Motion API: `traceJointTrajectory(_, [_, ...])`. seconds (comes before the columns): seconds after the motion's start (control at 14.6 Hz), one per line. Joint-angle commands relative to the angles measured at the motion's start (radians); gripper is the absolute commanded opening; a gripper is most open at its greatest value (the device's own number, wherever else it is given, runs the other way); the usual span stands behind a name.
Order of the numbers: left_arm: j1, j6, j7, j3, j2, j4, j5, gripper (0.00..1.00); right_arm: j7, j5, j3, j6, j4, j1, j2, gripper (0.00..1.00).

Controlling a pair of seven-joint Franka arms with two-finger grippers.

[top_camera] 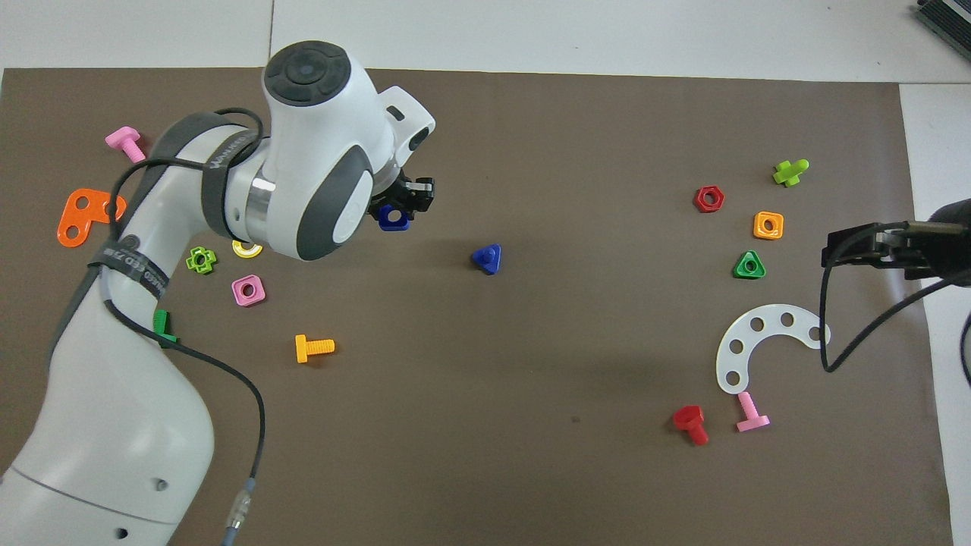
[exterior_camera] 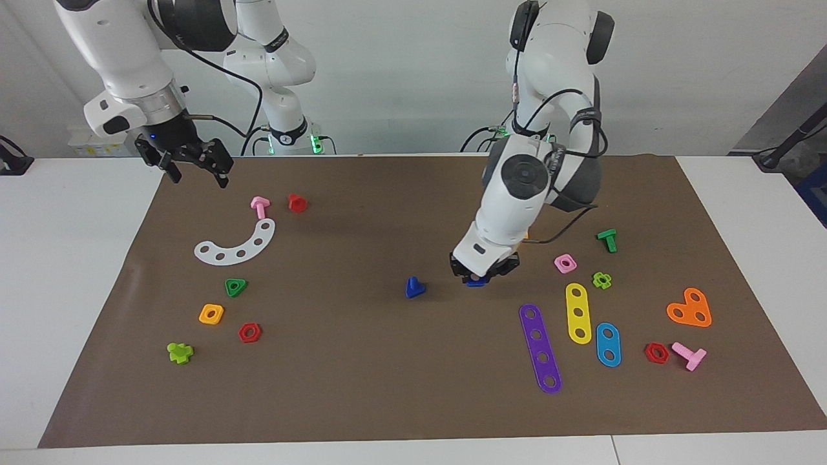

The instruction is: Unscrew and place screws in storage area

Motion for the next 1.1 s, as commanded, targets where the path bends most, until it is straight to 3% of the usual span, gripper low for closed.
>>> traceJointTrajectory(0.0, [0.071,0.014,0.151,-0.002,-0.126,-0.189,-0.025,0.26,0.027,0.001,0.003,0.072,-0.039,0.09,0.018,1.0])
traceJointTrajectory(0.21, [0.133,0.156,0.291,0.0,-0.184,-0.374,-0.025,0.25,0.252,0.003,0.003,0.172,0.036,0.252,0.154,1.0])
traceJointTrajectory(0.41, [0.153,0.407,0.345,0.0,-0.232,-0.566,-0.024,0.25,0.505,0.001,0.003,0.186,0.281,0.398,0.407,1.0])
traceJointTrajectory(0.69, [0.155,0.425,0.362,0.001,-0.261,-0.641,-0.024,0.26,0.567,-0.002,0.006,0.305,0.357,0.493,0.581,1.0])
traceJointTrajectory(0.75, [0.155,0.427,0.362,0.003,-0.262,-0.651,-0.024,0.35,0.569,-0.007,0.012,0.318,0.365,0.513,0.634,1.0])
traceJointTrajectory(0.89, [0.153,0.425,0.359,0.004,-0.264,-0.649,-0.019,0.84,0.564,-0.007,0.014,0.414,0.36,0.521,0.687,1.0])
traceJointTrajectory(0.96, [0.153,0.424,0.359,0.006,-0.262,-0.643,-0.018,0.98,0.558,-0.007,0.014,0.415,0.327,0.529,0.684,1.0])
traceJointTrajectory(1.03, [0.155,0.422,0.359,0.006,-0.261,-0.636,-0.016,1.0,0.555,-0.01,0.014,0.427,0.291,0.541,0.681,1.0])
